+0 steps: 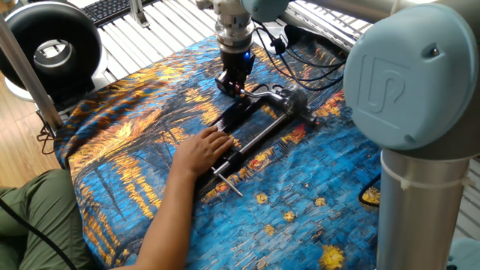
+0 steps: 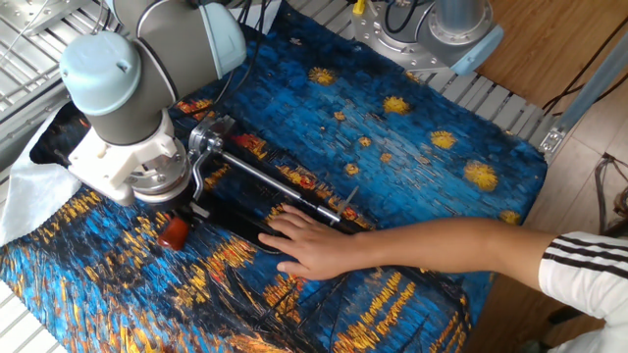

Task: Pull up the lever

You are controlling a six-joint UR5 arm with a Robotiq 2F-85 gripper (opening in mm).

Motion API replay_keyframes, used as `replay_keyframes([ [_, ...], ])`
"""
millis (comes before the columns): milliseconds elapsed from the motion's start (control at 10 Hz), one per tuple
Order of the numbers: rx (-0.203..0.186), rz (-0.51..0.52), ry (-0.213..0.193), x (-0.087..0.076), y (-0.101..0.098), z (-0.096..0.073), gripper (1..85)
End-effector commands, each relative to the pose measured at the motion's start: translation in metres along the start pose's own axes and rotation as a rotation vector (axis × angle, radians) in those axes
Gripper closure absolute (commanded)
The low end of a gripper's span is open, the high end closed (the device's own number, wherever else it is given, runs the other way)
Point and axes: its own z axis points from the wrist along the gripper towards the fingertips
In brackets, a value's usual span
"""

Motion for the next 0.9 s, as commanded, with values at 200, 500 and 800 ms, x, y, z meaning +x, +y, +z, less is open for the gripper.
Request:
replay_keyframes([
  [200, -0.012, 0.02, 0.001, 0.005, -0.001, -0.009, 64.0],
  [500, -0.001, 0.019, 0.007, 0.007, -0.003, -0.016, 65.7],
  [800, 0.017, 0.03, 0.028, 0.014, -0.002, -0.03, 67.3],
])
